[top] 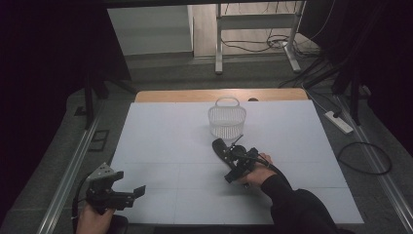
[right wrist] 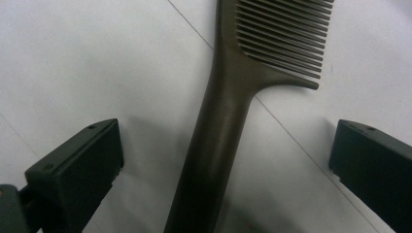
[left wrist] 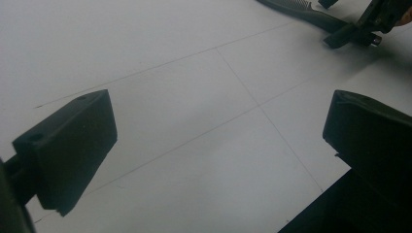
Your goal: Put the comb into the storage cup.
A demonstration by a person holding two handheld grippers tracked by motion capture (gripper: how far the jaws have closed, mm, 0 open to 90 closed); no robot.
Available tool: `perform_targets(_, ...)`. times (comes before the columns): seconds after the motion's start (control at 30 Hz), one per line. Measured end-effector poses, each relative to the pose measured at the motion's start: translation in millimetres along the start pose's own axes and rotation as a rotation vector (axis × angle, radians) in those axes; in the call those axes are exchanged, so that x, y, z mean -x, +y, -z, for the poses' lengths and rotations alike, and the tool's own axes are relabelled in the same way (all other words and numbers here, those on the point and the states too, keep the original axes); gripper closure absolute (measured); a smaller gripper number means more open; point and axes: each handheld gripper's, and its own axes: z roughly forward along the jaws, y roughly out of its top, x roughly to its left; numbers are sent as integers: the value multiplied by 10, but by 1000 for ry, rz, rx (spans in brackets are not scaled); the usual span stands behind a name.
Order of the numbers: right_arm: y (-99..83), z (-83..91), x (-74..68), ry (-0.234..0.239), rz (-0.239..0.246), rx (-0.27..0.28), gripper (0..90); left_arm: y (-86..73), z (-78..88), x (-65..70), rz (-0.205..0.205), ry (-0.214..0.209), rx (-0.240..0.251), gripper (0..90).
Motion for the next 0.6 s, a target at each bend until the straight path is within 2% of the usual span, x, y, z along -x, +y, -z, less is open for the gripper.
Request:
perform_targets(0.07, 1, 4, -2, 0, -1, -2, 5, 0, 0, 0, 0, 0, 1, 0)
perform_targets(0.23, 7, 52, -44, 8, 15, 1, 130, 0, 0, 2, -1, 1, 0, 0)
perform_targets(0.37, 12, 94, -74, 14, 27, 3, 268, 0, 0, 1, -1, 1, 1, 0)
perform_targets(0.6, 5, 151, -44, 27, 36, 14, 598, 0, 1, 4, -4, 1, 1, 0)
